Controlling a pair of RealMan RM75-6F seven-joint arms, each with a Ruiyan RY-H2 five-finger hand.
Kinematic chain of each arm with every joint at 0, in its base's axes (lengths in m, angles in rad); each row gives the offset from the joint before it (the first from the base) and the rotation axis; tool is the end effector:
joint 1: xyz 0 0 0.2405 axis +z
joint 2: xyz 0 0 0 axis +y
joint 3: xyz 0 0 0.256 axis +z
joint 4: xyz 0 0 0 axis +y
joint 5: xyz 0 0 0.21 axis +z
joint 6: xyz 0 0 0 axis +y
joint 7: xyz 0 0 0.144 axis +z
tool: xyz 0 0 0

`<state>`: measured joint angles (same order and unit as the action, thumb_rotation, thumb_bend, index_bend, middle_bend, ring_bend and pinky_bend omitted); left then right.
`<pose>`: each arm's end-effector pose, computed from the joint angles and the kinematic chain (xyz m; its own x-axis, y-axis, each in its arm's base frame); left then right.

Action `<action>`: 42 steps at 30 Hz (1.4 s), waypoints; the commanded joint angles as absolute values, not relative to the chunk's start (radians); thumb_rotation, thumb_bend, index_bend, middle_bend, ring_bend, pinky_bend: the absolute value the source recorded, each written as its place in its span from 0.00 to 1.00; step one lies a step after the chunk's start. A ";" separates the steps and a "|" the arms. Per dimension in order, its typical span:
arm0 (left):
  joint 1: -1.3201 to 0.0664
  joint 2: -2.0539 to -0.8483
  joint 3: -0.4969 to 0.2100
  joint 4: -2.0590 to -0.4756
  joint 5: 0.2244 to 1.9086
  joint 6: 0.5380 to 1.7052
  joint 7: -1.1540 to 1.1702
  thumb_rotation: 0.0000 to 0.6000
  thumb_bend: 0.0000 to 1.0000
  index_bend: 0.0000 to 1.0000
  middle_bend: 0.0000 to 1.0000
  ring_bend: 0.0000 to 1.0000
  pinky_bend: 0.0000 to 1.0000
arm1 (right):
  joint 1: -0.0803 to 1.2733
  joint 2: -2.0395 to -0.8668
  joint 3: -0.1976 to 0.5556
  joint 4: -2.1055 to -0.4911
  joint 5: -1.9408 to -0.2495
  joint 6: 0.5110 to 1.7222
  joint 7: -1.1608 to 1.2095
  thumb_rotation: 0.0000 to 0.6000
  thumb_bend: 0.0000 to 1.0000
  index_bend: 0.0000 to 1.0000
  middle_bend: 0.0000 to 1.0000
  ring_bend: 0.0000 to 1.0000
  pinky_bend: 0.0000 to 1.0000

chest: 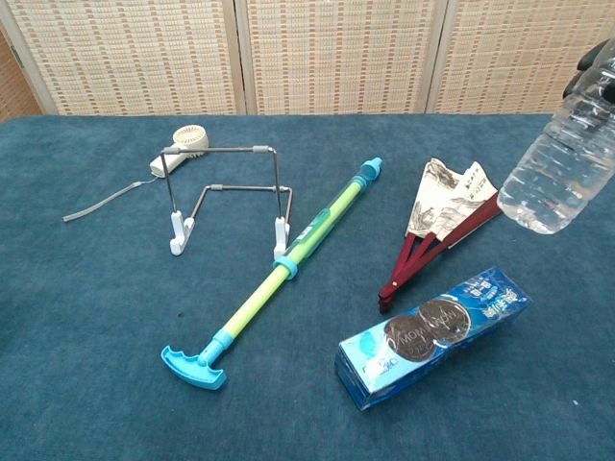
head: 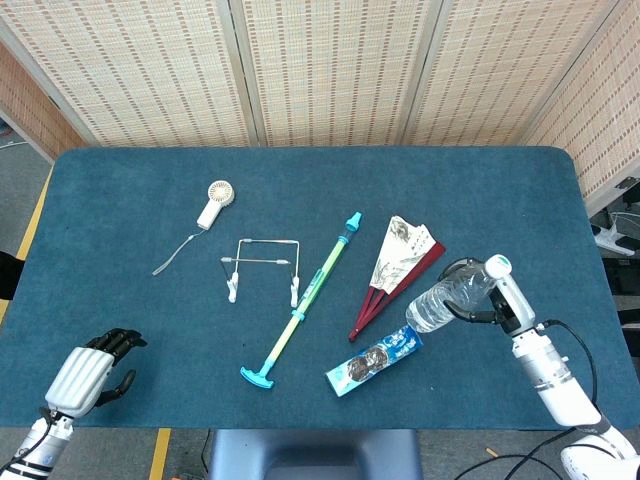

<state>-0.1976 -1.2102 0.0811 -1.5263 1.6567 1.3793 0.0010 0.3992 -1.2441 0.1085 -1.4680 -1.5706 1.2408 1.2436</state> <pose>-0.2956 0.1827 0.0979 0.4412 0.1853 0.8781 0.8824 -0.2678 -0.3869 -0.2537 -0.2840 0.1047 -0.6506 -0.3397 0.6792 -0.7037 -0.0666 -0.7074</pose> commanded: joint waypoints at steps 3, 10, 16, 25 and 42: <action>-0.199 -1.210 0.081 -1.527 1.657 1.378 -0.002 1.00 0.43 0.29 0.23 0.19 0.38 | 0.381 -1.367 0.157 -1.284 -1.461 1.349 0.318 1.00 0.65 0.81 0.74 0.60 0.56; -0.199 -1.210 0.081 -1.527 1.656 1.377 0.000 1.00 0.43 0.29 0.23 0.19 0.38 | 0.372 -1.460 0.171 -1.182 -1.476 1.443 0.153 1.00 0.65 0.81 0.74 0.60 0.56; -0.200 -1.211 0.080 -1.527 1.653 1.373 -0.003 1.00 0.43 0.29 0.23 0.19 0.38 | 0.372 -1.441 0.156 -1.230 -1.493 1.419 0.265 1.00 0.65 0.81 0.74 0.60 0.56; -0.201 -1.211 0.082 -1.527 1.653 1.368 0.006 1.00 0.43 0.29 0.23 0.19 0.38 | 0.412 -1.281 0.107 -1.574 -1.590 1.333 0.448 1.00 0.65 0.81 0.74 0.60 0.56; -0.202 -1.207 0.080 -1.535 1.643 1.360 0.004 1.00 0.43 0.29 0.23 0.19 0.38 | 0.407 -1.373 0.111 -1.445 -1.478 1.272 0.290 1.00 0.65 0.81 0.74 0.60 0.56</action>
